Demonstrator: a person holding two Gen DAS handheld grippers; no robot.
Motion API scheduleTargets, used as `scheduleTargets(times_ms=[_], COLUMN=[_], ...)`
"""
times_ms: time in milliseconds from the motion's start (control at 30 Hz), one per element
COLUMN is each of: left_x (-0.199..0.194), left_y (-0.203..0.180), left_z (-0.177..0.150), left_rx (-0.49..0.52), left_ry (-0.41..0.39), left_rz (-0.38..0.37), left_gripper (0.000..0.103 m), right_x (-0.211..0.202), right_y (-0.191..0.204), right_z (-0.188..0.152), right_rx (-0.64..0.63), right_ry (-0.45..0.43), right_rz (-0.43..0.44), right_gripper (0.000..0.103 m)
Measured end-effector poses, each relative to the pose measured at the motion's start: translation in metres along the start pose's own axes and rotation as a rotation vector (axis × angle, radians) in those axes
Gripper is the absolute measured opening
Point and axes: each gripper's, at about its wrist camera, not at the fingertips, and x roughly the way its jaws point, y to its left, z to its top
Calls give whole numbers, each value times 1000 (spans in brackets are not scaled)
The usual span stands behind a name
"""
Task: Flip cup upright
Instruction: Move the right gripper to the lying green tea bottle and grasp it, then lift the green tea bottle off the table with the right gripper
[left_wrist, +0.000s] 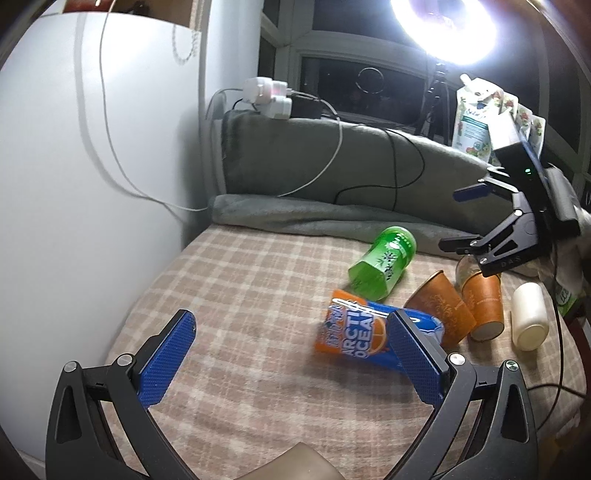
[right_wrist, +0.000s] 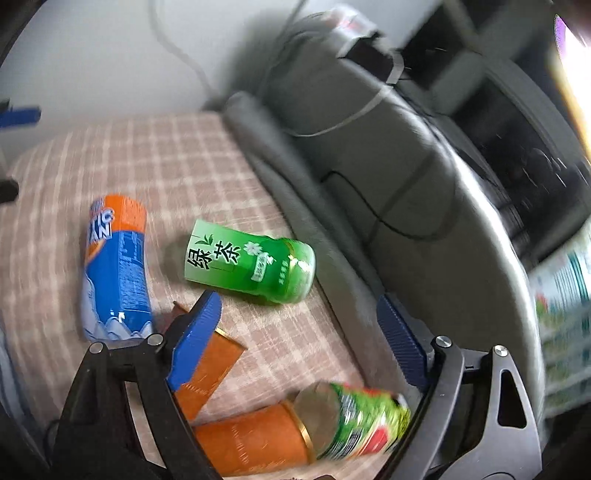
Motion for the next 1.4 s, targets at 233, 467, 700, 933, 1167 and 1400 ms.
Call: scheduleTargets(times_ms=[233, 467, 700, 933, 1167, 1400], left_x=[4, 15, 21, 28, 28, 25], left_y=[11, 19, 26, 31, 32, 31], left_z=[0, -1, 1, 1, 2, 4], left_rx=[-42, -67, -90, -115, -118, -117], left_ry=[20, 60, 69, 80, 76, 62], left_rz=[13, 26, 34, 42, 47, 44], left_gripper=[102, 102, 102, 102, 102, 102], right_x=[39, 73, 100, 124, 145, 130], right_y=[12, 33, 43, 47, 38, 1], right_z=[24, 30, 41, 57, 64, 91], right_rx=[-248, -454, -517, -525, -486, -329], right_ry=[88, 169, 166, 175, 167, 60], right_rz=[69, 93, 122, 162, 162, 141], right_gripper=[89, 89, 89, 85, 75, 73])
